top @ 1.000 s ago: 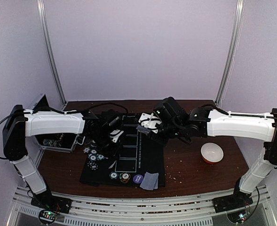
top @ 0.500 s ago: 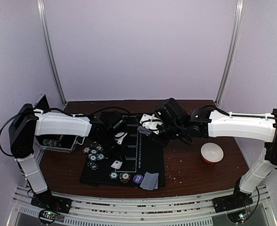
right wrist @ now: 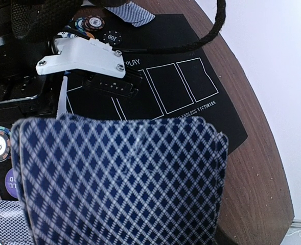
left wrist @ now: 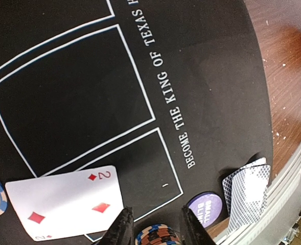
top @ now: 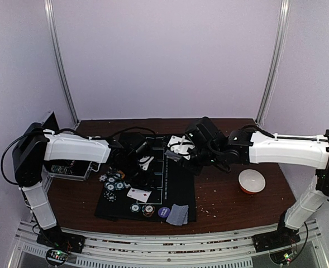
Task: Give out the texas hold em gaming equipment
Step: Flop the poker card into the community card area.
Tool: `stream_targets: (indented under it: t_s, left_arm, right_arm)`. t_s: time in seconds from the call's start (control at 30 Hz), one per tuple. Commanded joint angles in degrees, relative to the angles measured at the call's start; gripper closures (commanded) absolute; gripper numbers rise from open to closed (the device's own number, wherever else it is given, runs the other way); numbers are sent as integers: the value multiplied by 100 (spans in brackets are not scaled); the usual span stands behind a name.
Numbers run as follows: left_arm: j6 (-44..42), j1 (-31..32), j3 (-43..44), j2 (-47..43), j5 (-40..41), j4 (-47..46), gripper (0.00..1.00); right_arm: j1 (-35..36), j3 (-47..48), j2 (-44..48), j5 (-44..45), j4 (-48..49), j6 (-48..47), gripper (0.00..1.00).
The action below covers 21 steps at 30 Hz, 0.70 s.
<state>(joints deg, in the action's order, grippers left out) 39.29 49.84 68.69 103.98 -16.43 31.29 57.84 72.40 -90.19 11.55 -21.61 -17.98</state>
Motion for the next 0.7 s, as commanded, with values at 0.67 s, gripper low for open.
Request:
stream_targets:
  t_s: [0.67]
  left_arm:
    - [-803, -1060, -1049, -595, 328, 115, 67]
  right_arm:
    - [-17, -121, 292, 84, 0, 125, 54]
